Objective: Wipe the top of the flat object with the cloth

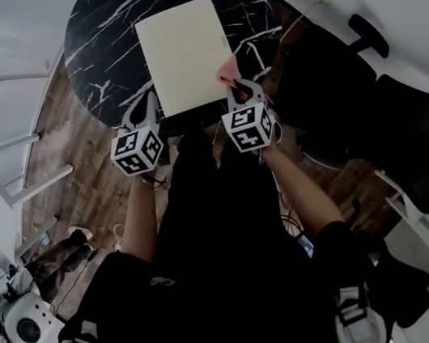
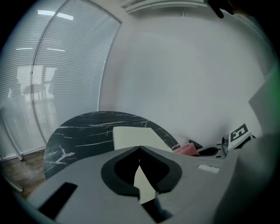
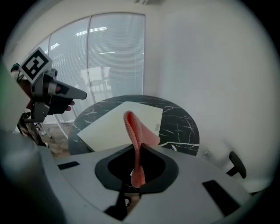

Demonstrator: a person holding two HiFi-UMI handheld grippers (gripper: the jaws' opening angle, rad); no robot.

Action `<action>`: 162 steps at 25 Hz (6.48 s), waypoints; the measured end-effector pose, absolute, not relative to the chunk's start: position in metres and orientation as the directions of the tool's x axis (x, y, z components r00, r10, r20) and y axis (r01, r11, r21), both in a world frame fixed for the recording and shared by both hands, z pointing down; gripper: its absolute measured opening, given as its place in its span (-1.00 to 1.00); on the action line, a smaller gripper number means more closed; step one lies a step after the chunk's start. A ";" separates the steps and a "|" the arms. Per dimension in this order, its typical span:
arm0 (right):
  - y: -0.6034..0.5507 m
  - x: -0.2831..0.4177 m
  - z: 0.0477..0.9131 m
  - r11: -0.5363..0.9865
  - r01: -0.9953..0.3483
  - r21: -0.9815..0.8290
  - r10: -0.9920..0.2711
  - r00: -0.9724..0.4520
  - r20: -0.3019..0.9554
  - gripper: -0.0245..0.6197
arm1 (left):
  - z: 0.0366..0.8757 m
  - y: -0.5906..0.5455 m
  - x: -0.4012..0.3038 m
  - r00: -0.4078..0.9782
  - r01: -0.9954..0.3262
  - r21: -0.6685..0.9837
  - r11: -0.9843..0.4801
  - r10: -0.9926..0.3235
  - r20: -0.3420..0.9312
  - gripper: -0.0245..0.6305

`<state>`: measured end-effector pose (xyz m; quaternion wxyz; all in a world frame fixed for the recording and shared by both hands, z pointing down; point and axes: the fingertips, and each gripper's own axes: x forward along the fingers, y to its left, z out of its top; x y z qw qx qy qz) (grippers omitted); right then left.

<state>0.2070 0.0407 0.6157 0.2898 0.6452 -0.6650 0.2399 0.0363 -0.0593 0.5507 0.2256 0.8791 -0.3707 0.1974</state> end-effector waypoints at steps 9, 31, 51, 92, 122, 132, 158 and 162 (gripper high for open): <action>0.038 0.198 0.664 0.015 -1.000 0.002 -0.610 -0.008 0.792 -0.88 | 0.590 -0.079 0.028 0.646 -0.736 0.281 -0.616 -0.515 0.563 -0.93; -0.007 0.102 0.661 0.257 -0.966 -0.011 -0.602 -0.169 0.780 -0.88 | 0.616 -0.089 -0.027 0.590 -0.797 0.322 -0.511 -0.545 0.596 -0.93; -0.031 0.016 0.663 0.404 -0.913 -0.056 -0.544 -0.289 0.788 -0.88 | 0.620 -0.106 -0.066 0.581 -0.809 0.342 -0.479 -0.558 0.592 -0.93; -0.063 0.252 0.629 -0.044 -0.978 0.203 -0.629 0.185 0.756 -0.88 | 0.578 -0.175 0.057 0.762 -0.610 0.358 -0.707 -0.398 0.511 -0.93; -0.097 0.119 0.661 0.185 -0.980 0.079 -0.592 -0.046 0.805 -0.88 | 0.602 -0.188 -0.027 0.690 -0.708 0.370 -0.602 -0.478 0.544 -0.93; -0.108 0.078 0.661 0.262 -0.961 0.085 -0.584 -0.088 0.807 -0.88 | 0.604 -0.189 -0.071 0.658 -0.746 0.375 -0.551 -0.523 0.541 -0.93; -0.153 0.131 0.568 0.167 -0.975 0.147 -0.784 -0.041 0.619 -0.88 | 0.584 -0.199 -0.007 0.714 -0.690 0.382 -0.614 -0.490 0.500 -0.93; -0.155 0.189 0.534 0.077 -0.980 0.183 -0.829 0.039 0.557 -0.88 | 0.574 -0.202 0.035 0.744 -0.655 0.383 -0.652 -0.464 0.482 -0.93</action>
